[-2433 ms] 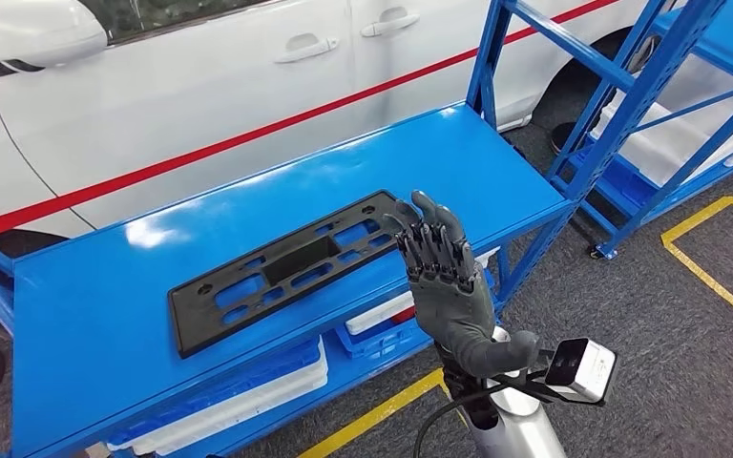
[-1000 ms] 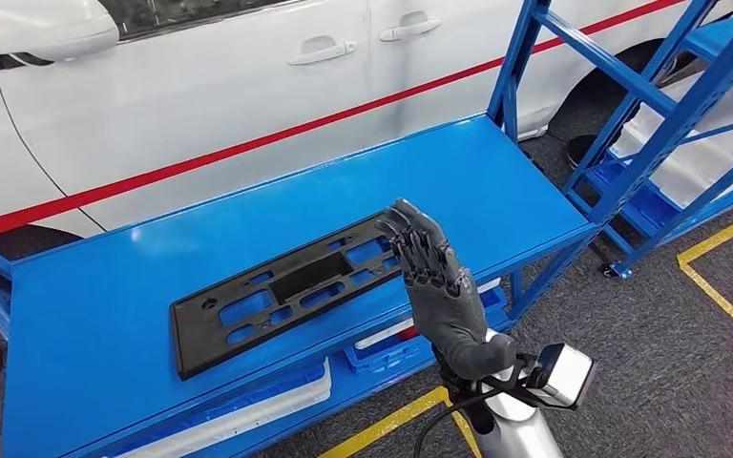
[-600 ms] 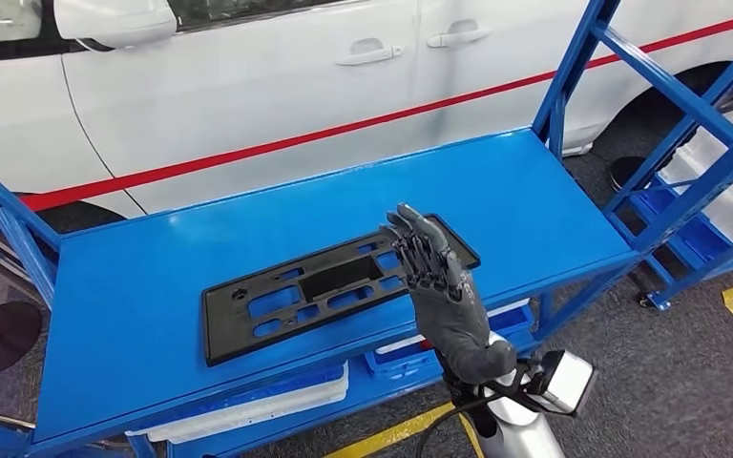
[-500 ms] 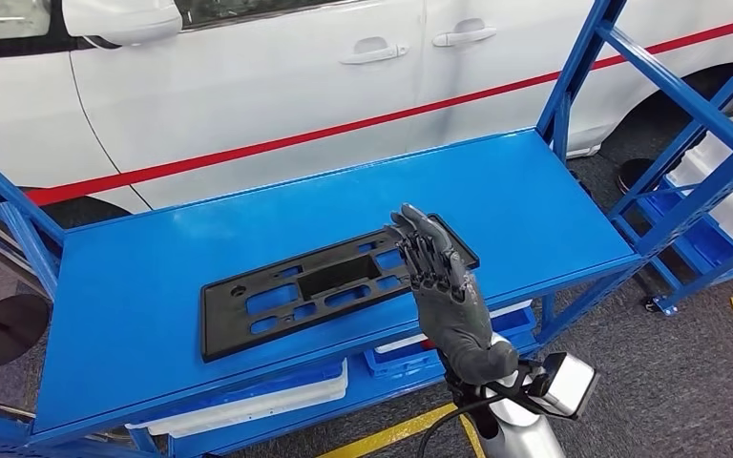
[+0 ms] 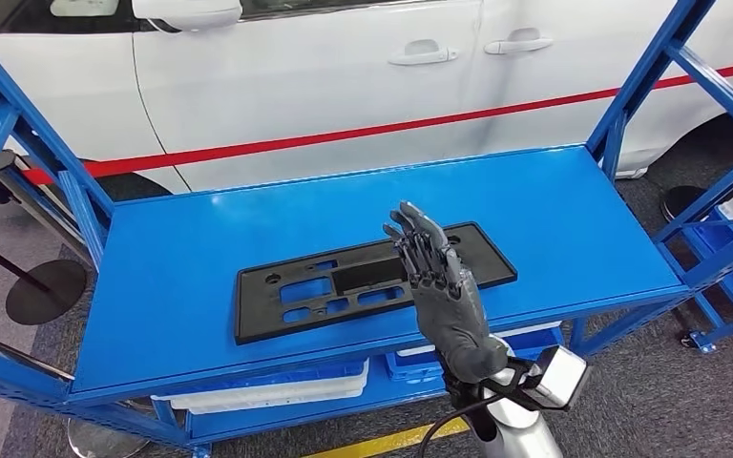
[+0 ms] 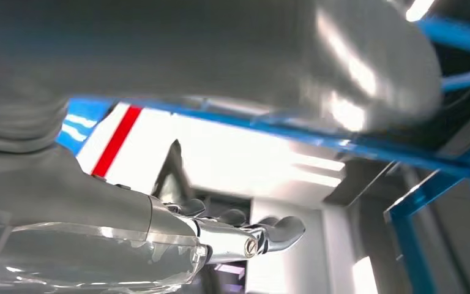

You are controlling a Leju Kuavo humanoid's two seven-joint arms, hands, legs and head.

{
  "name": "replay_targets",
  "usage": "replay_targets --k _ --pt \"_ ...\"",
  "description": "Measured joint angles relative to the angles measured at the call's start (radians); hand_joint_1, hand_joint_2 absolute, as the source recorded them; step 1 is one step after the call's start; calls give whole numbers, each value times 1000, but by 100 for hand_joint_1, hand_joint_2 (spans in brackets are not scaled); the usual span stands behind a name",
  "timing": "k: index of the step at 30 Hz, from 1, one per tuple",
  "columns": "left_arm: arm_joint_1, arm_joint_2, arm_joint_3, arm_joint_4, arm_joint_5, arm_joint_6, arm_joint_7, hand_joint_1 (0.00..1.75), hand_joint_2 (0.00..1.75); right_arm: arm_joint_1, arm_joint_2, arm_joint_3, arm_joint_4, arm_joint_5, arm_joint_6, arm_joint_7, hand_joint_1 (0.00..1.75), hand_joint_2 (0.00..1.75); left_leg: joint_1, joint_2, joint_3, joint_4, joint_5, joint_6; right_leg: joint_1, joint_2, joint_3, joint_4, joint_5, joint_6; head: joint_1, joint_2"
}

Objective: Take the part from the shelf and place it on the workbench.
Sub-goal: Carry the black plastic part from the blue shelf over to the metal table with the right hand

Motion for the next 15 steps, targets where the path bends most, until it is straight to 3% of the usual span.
replay_targets --k 2,5,6,7,8,10,11,13,15 --pt "0 0 0 0 2 0 -1 0 0 -3 -1 -1 10 5 -9 14 0 175 4 -3 1 -7 5 10 -5 27 -16 37 -28 12 2 0" --pt "-3 -2 0 0 5 0 -2 0 0 -8 -4 -2 39 27 -29 41 0 175 6 -9 -2 -9 9 15 -10 58 -103 215 -116 25 6 0" --pt "-2 -3 0 0 5 0 -2 0 0 -10 -6 -2 51 38 -39 51 0 175 6 -12 -2 -9 9 15 -10 59 -128 262 -127 27 6 0" --pt "-1 -3 1 0 6 0 -2 0 0 -12 -8 -2 62 48 -49 60 0 175 6 -16 -2 -9 9 16 -11 60 -138 276 -120 27 7 0" --pt "0 -4 1 0 6 0 -2 0 0 -15 -9 -2 72 56 -58 68 0 175 6 -19 -2 -9 9 15 -11 60 -127 250 -93 25 7 0" --pt "0 -7 1 0 6 0 -3 0 0 -23 -12 -2 87 66 -71 79 0 175 5 -28 1 -9 9 14 -9 64 -66 120 -20 16 7 0" --pt "-1 -8 1 0 6 0 -3 0 0 -29 -12 -1 93 69 -76 83 0 175 4 -31 1 -8 9 12 -7 67 -35 55 4 10 7 0" --pt "-2 -11 1 0 6 -1 -3 0 0 -39 -15 4 110 77 -88 93 0 175 3 -36 -3 -9 11 2 -2 71 -9 -6 15 1 6 0" --pt "-2 -13 1 0 8 -3 -3 0 0 -45 -19 11 129 91 -105 104 0 175 3 -37 -4 -12 12 -10 -2 70 -7 -16 18 -8 5 0"
